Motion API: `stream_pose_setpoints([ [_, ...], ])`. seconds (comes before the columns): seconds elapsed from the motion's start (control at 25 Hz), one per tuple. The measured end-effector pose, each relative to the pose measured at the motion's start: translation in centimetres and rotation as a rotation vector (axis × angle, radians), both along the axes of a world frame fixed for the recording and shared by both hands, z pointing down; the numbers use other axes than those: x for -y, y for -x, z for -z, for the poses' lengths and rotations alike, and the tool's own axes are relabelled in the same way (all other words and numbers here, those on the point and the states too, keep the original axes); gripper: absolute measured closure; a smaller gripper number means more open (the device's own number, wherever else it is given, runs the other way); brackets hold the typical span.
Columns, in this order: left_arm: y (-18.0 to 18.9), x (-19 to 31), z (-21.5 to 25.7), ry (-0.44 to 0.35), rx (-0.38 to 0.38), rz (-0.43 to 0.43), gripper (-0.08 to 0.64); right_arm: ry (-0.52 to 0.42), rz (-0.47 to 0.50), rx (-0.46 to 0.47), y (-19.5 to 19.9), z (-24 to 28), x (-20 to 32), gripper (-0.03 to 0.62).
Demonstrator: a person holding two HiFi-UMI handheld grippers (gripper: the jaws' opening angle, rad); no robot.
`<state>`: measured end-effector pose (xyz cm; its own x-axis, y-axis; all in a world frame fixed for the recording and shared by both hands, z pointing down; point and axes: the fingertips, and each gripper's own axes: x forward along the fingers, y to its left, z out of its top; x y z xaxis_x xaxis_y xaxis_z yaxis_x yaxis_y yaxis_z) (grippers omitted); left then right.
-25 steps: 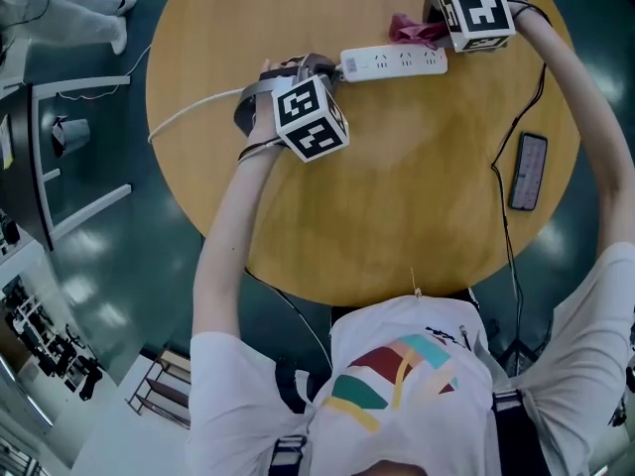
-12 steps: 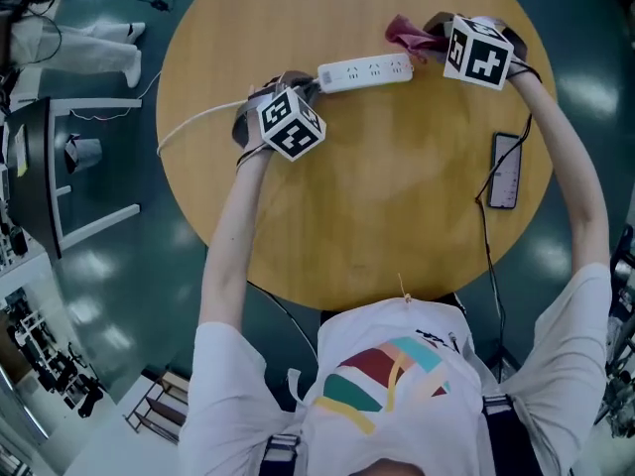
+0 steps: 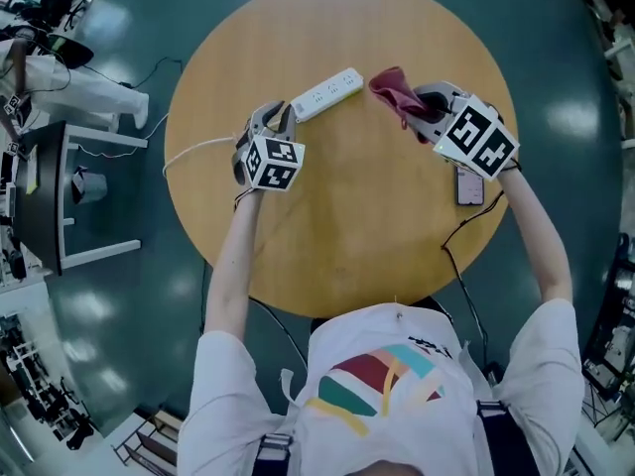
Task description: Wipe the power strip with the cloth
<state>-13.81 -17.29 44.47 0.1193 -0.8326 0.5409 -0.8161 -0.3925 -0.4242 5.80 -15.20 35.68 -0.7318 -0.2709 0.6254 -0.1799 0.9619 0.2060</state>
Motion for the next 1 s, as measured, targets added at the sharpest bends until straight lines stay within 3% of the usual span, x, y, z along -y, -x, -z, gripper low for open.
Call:
stream_pose_setpoints([
  [0.12, -1.1, -0.9, 6.4, -0.127, -0.27, 0.128, 0.486, -0.041, -0.072, 0.068, -0.3, 2.5, -1.6, 0.552],
  [0.2, -2.7, -2.7, 10.9, -0.23, -0.472, 0.168, 0.486, -0.076, -0.163, 0.139, -1.1, 4.8, -2.0, 0.554],
  [0.28, -4.9, -5.5, 14.6, -0.313, -0.64, 0.185, 0.488, -0.087, -0.276, 0.247, -2.5, 7.2, -2.9, 0.552],
  [0.36, -7.4, -8.9, 17.1, -0.372, -0.748, 0.182, 0.495, -0.038, -0.394, 0.404, -4.0, 8.9, -4.5, 0.552],
  [0.48, -10.9, -14.4, 18.4, -0.42, -0.77, 0.156, 0.515, 0.113, -0.505, 0.619, -5.7, 8.4, -8.6, 0.552],
  [0.64, -13.0, -19.6, 18.7, -0.46, -0.706, 0.153, 0.515, 0.245, -0.558, 0.71, -6.6, 5.6, -13.5, 0.554],
  [0.84, -12.0, -21.1, 18.2, -0.48, -0.696, 0.215, 0.515, 0.257, -0.542, 0.74, -5.6, 5.2, -16.0, 0.554],
  [1.0, -11.8, -21.6, 18.1, -0.481, -0.686, 0.233, 0.515, 0.134, -0.522, 0.722, -5.5, 6.6, -16.6, 0.554],
])
